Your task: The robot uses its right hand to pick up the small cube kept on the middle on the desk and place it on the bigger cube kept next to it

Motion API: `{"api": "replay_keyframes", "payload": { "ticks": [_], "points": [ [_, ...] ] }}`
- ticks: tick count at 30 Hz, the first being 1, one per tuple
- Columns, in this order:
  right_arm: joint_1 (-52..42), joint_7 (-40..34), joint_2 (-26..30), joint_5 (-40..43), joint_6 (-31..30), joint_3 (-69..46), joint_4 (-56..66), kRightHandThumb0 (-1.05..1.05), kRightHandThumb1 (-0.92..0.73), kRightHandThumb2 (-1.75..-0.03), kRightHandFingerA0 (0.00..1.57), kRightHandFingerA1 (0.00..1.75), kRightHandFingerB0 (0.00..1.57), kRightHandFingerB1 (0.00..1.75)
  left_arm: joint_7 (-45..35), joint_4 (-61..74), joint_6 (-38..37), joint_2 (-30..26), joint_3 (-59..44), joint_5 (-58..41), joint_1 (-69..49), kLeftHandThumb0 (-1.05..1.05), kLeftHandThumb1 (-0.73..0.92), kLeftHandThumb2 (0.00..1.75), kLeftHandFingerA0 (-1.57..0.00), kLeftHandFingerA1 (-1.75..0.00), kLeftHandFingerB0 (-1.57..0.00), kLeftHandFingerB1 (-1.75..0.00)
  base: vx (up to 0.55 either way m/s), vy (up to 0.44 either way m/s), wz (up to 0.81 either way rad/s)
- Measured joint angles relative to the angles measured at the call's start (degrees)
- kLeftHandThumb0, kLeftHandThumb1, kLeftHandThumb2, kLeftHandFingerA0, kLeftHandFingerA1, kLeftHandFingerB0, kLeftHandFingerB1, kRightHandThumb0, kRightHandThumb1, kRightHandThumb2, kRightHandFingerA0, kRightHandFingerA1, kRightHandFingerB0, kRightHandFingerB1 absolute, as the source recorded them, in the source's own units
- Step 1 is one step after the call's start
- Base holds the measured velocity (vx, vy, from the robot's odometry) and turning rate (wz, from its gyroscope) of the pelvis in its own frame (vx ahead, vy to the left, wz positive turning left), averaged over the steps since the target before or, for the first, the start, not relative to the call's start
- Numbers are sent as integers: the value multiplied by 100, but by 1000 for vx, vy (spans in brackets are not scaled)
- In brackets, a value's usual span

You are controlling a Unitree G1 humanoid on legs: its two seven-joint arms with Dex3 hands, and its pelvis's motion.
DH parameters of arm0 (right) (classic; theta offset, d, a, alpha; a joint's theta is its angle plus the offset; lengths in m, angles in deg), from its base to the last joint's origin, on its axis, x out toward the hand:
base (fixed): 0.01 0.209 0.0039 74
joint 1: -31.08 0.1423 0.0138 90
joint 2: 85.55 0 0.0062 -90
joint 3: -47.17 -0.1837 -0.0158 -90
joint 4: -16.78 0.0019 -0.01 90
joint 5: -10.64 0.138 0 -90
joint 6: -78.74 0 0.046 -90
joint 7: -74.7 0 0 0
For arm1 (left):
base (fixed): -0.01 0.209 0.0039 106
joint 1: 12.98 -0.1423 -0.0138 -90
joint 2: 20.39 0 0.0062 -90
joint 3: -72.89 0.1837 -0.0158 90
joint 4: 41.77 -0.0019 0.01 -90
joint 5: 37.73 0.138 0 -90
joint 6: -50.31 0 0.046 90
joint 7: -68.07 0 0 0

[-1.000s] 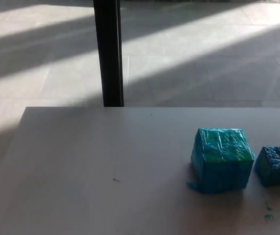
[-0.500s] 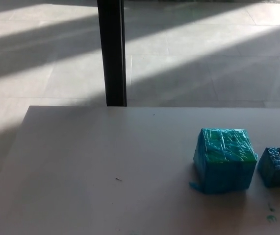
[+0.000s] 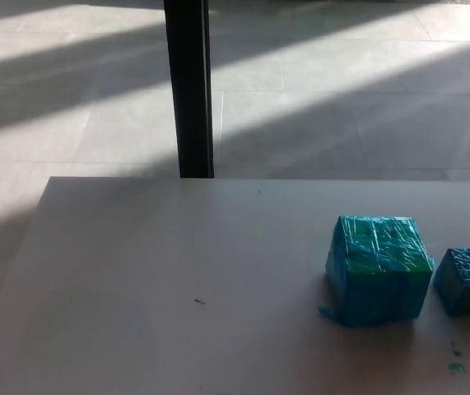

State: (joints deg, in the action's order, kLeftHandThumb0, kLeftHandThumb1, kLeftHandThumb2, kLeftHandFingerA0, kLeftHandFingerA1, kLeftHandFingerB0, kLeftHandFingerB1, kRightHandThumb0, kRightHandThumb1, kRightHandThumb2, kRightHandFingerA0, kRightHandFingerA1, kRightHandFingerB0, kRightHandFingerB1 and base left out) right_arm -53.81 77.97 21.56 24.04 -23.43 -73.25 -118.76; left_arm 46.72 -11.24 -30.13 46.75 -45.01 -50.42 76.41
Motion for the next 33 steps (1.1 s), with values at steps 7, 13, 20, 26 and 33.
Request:
{"api": "replay_keyframes", "payload": {
  "ticks": [7, 13, 20, 26, 33],
  "points": [
    [337, 27, 187, 14, -195, 50, -406, -46, -84, -66, 13, 70, 16, 31, -32, -1, -3, -2, 4, 1, -29, -92, 77, 122, -30, -57, -21, -46, 0, 0, 0],
    [1188, 42, 493, 108, -301, -127, 213, -54, -81, -64, 26, 49, 24, 29, -45, 41, -2, -2, -3, 1, -33, -91, 77, 122, -31, -58, -19, -46, 1, -1, 1],
    [2112, 80, 636, 46, -459, 308, 1064, -50, -84, -66, 24, 43, 19, 30, -45, -19, -1, -2, -12, 0, -17, -94, 78, 121, -27, -56, -26, -48, 0, 0, 0],
    [2460, 136, 523, -50, -487, 852, 1642, -55, -79, -63, 29, 43, 24, 30, -44, -88, -1, -2, -35, -5, 28, -101, 82, 84, -35, -53, -31, -41, 0, 0, 0],
    [2528, 170, 192, -235, -344, 1430, 1850, -57, -75, -62, 31, 42, 25, 29, -44, -96, -2, -3, -33, -3, 24, -100, 84, 81, -34, -52, -30, -40, 0, 0, 0]
  ]
}}
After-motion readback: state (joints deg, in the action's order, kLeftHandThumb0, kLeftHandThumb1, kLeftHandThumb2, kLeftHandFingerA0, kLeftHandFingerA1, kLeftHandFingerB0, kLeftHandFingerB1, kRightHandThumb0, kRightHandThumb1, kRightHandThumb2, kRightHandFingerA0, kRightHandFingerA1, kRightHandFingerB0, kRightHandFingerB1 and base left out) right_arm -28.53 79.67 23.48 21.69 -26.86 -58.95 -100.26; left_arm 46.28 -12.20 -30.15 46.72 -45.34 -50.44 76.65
